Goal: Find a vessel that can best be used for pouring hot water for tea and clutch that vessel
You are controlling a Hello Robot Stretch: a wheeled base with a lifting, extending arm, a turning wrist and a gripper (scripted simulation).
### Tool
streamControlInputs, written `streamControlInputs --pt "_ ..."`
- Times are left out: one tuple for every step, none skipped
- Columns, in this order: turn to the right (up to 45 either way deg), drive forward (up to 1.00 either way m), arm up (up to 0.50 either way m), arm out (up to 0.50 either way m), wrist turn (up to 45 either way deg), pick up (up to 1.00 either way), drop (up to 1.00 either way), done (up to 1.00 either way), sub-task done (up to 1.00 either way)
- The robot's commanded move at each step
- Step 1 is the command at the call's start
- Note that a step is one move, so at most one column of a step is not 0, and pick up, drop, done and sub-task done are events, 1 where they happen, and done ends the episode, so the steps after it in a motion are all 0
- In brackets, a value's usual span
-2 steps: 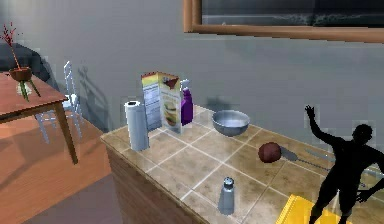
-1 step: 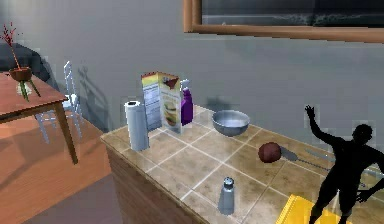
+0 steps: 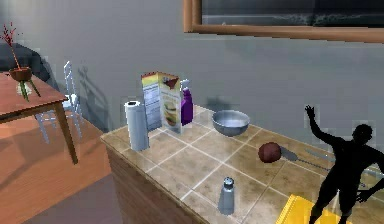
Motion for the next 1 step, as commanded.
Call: streamControlInputs --pt "0.0 0.0 0.0 0.0 0.0 0.0 0.0 1.0 0.0"
